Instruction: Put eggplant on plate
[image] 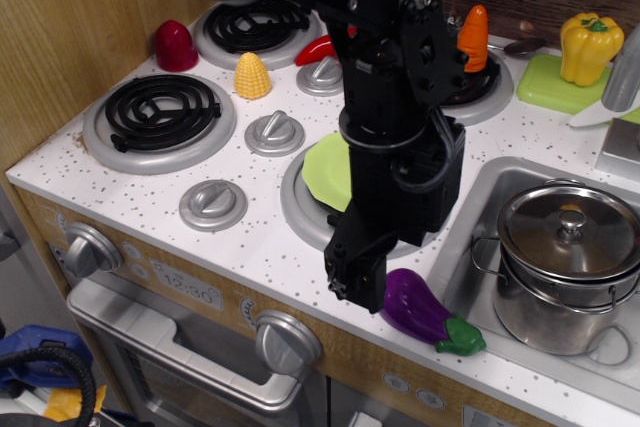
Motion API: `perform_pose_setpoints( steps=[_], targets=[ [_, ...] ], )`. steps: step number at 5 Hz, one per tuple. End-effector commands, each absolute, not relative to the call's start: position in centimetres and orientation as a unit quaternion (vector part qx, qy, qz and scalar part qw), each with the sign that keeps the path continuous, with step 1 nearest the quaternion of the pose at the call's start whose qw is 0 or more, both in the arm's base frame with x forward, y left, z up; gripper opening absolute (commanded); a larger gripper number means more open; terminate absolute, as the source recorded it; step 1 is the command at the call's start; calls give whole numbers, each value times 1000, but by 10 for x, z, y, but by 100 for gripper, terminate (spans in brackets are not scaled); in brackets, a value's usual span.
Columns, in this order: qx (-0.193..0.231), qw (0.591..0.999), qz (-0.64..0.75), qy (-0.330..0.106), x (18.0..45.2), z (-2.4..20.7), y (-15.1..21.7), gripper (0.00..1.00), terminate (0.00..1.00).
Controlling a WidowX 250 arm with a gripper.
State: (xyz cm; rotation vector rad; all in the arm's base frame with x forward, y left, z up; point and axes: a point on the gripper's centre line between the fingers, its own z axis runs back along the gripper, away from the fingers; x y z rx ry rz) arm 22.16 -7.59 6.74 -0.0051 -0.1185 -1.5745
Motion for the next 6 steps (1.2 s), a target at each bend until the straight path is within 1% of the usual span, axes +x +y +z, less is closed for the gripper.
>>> perform_pose_setpoints(
  steps=[1, 2, 3, 4, 5, 6],
  targets=[
    [-2, 704, -708, -53, 222, 67, -76, 100, 0],
    [-11, 683, -728, -60, 232, 69, -84, 100, 0],
    [-1, 657, -751, -67, 243, 68, -87, 100, 0],
    [13, 621, -780, -83, 248, 57, -85, 100, 0],
    [25, 613, -785, -88, 250, 39, -89, 100, 0],
    [25, 604, -792, -85, 249, 33, -87, 100, 0]
  ],
)
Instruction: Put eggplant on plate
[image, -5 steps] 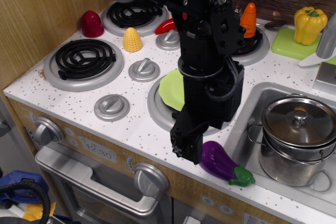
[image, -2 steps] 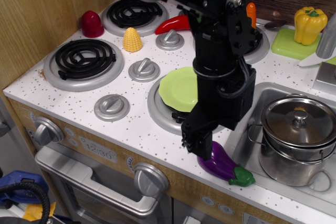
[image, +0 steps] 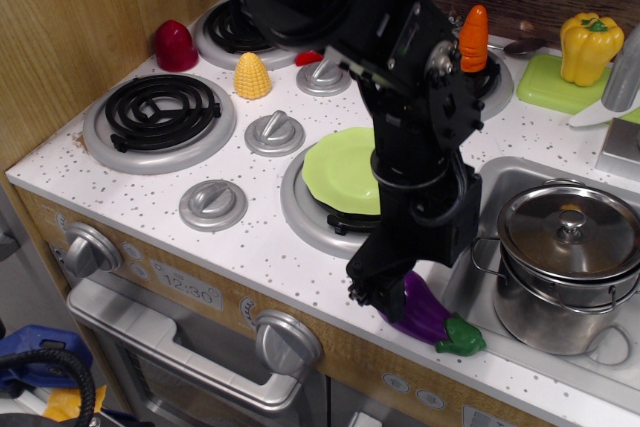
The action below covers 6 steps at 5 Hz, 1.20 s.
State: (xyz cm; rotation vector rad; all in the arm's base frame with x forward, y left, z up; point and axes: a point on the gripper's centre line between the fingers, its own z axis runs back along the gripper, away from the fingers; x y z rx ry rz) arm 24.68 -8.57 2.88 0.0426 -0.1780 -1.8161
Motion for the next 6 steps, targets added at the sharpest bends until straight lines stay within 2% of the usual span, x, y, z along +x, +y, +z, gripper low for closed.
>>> perform_pose_setpoints(
  steps=[1, 3, 6],
  targets=[
    [-2, 598, -795, -103, 251, 24, -80, 100, 0],
    [-10, 597, -794, -118, 252, 14, -78, 100, 0],
    [60, 590, -797, -116, 253, -4, -84, 100, 0]
  ],
)
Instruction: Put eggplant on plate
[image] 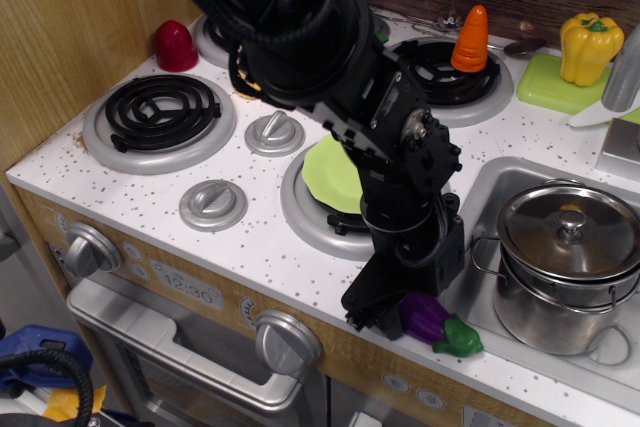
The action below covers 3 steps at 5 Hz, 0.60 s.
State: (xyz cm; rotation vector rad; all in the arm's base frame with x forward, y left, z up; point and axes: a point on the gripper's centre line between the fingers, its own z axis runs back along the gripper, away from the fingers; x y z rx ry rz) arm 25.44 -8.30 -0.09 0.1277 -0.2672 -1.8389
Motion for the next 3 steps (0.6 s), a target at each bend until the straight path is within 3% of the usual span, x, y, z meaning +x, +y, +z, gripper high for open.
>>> perform_pose_setpoints(
  steps=[1, 3],
  targets=[
    [61, 594, -794, -116, 253, -7, -83, 0, 0],
    [60, 591, -798, -103, 253, -2, -84, 0, 0]
  ],
)
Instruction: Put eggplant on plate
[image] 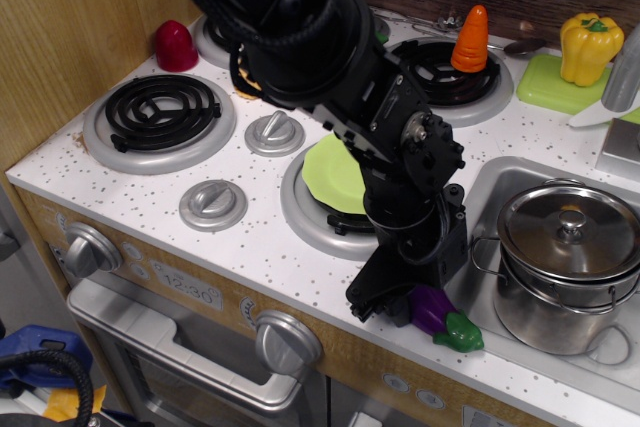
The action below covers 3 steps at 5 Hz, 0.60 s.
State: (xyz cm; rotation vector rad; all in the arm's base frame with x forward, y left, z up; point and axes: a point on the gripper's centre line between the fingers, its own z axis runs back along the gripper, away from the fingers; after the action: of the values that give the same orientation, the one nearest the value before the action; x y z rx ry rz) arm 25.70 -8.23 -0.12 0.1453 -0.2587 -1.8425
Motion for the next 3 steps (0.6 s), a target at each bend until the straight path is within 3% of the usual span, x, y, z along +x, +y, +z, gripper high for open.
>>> perform_pose_setpoints(
  steps=[1, 3],
  targets=[
    [46, 585, -807, -71, 254, 21, -81, 0, 0],
    [79, 582, -809, -18, 257, 58, -67, 0, 0]
  ],
)
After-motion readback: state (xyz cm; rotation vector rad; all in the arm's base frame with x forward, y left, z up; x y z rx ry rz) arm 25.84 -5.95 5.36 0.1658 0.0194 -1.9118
